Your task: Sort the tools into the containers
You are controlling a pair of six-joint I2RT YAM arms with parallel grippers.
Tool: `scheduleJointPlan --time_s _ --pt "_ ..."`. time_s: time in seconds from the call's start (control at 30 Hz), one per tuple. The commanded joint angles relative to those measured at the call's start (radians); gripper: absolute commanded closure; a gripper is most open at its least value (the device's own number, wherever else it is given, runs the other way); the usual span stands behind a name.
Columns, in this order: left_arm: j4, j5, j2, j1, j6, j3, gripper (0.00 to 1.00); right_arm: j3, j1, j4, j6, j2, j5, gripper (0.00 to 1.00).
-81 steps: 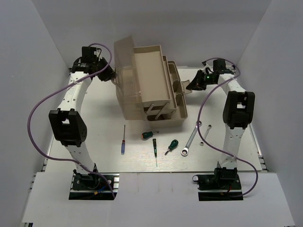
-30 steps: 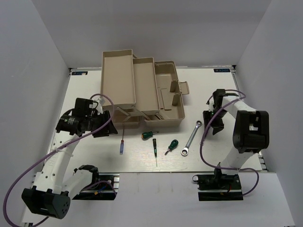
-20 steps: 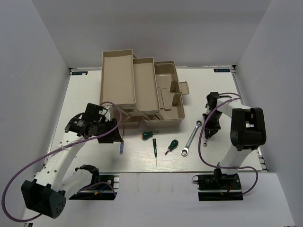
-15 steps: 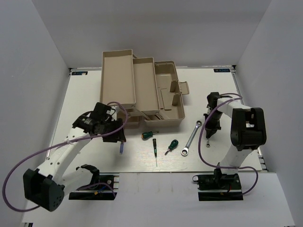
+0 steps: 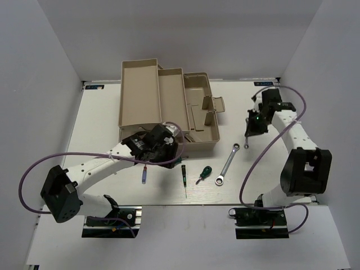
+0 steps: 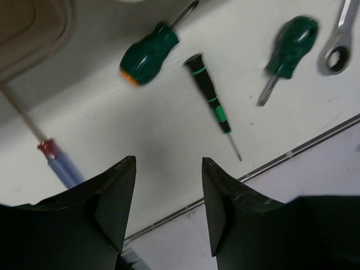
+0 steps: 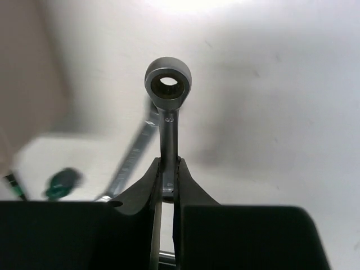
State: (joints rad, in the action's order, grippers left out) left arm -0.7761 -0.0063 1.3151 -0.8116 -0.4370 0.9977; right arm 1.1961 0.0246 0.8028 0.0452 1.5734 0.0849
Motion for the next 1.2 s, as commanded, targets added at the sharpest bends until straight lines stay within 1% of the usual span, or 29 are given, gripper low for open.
scheduleJointPlan --time_s 0.0,0.03,0.07,0.1,0.13,0.23,0.27,0.33,0.37,0.4,0.43,0.5,0.53,0.57,0.6,0.63,0.7,0.73,0.77,0.83,0.87,0.9,0.93,0.97,1.0,1.03,1.07,1.1,1.17 --pt "0.111 -0.063 -0.028 -0.044 0.018 0.033 0.39 0.118 0.009 -0.002 -0.068 -0.075 0.232 1.00" --pt "0.132 -0.063 -0.037 -0.055 0.018 0.033 0.39 0.135 0.012 -0.001 -0.068 -0.075 0.275 1.00" --pt "0.150 -0.063 -0.046 -0.055 0.018 0.033 0.39 0.172 0.024 -0.004 -0.065 -0.070 0.359 1.00" --pt "0.178 -0.063 -0.047 -0.082 0.030 0.033 0.39 0.221 0.038 -0.008 -0.055 -0.058 0.425 1.00" --pt "0.187 -0.073 -0.047 -0.092 0.030 0.047 0.39 0.247 0.053 -0.013 -0.051 -0.044 0.453 1.00" --pt "0.202 -0.073 0.005 -0.130 0.089 0.146 0.39 0.417 0.112 -0.030 0.030 0.052 0.568 1.00" --pt "0.202 -0.073 0.027 -0.141 0.121 0.171 0.39 0.445 0.127 -0.040 0.060 0.133 0.575 1.00" --pt "0.213 -0.083 0.099 -0.170 0.147 0.240 0.39 0.561 0.182 -0.043 0.091 0.189 0.560 1.00" --pt "0.224 -0.083 0.120 -0.188 0.170 0.260 0.39 0.585 0.217 -0.047 0.110 0.274 0.555 1.00" --pt "0.224 -0.092 0.140 -0.198 0.170 0.278 0.38 0.629 0.230 -0.047 0.117 0.301 0.538 1.00" --pt "0.224 -0.101 0.177 -0.198 0.179 0.310 0.38 0.661 0.247 -0.051 0.120 0.344 0.482 1.00" --pt "0.224 -0.113 0.208 -0.225 0.179 0.340 0.35 0.691 0.265 -0.048 0.116 0.410 0.429 0.91" --pt "0.224 -0.124 0.219 -0.225 0.179 0.361 0.35 0.695 0.270 -0.042 0.098 0.419 0.420 0.76" --pt "0.239 -0.124 0.228 -0.234 0.179 0.361 0.35 0.700 0.270 -0.040 0.094 0.430 0.415 0.67" --pt "0.250 -0.135 0.243 -0.235 0.179 0.374 0.32 0.712 0.270 -0.031 0.091 0.447 0.406 0.62" --pt "0.279 -0.135 0.243 -0.245 0.179 0.374 0.30 0.714 0.270 -0.031 0.087 0.444 0.411 0.52" --pt "0.307 -0.135 0.280 -0.255 0.190 0.406 0.30 0.727 0.265 -0.034 0.079 0.426 0.415 0.43" --pt "0.322 -0.135 0.298 -0.264 0.190 0.420 0.30 0.735 0.256 -0.030 0.071 0.418 0.383 0.39" --pt "0.322 -0.135 0.320 -0.273 0.204 0.435 0.32 0.741 0.253 -0.025 0.058 0.392 0.362 0.26" --pt "0.302 -0.144 0.413 -0.282 0.216 0.519 0.33 0.732 0.226 -0.028 0.018 0.344 0.308 0.16" --pt "0.269 -0.144 0.450 -0.291 0.216 0.554 0.34 0.725 0.204 -0.028 0.006 0.309 0.168 0.15" --pt "0.256 -0.132 0.484 -0.291 0.216 0.615 0.36 0.686 0.192 -0.039 0.005 0.289 0.115 0.23" --pt "0.256 -0.123 0.513 -0.300 0.227 0.639 0.40 0.672 0.180 -0.031 0.007 0.245 0.040 0.30" --pt "0.256 -0.107 0.565 -0.301 0.227 0.660 0.41 0.656 0.120 -0.019 0.008 0.232 -0.003 0.37" --pt "0.256 -0.095 0.588 -0.301 0.227 0.698 0.41 0.614 0.100 -0.007 0.012 0.221 -0.016 0.53" --pt "0.256 -0.084 0.610 -0.310 0.227 0.714 0.43 0.602 0.078 0.046 0.012 0.205 -0.014 0.64" --pt "0.256 -0.084 0.628 -0.310 0.227 0.728 0.43 0.591 0.014 0.065 0.015 0.198 -0.010 0.79" --pt "0.256 -0.064 0.657 -0.310 0.227 0.752 0.45 0.542 -0.006 0.085 0.015 0.198 0.001 1.00" --pt "0.236 -0.075 0.658 -0.310 0.204 0.774 0.46 0.507 -0.084 0.186 0.018 0.188 0.024 1.00"
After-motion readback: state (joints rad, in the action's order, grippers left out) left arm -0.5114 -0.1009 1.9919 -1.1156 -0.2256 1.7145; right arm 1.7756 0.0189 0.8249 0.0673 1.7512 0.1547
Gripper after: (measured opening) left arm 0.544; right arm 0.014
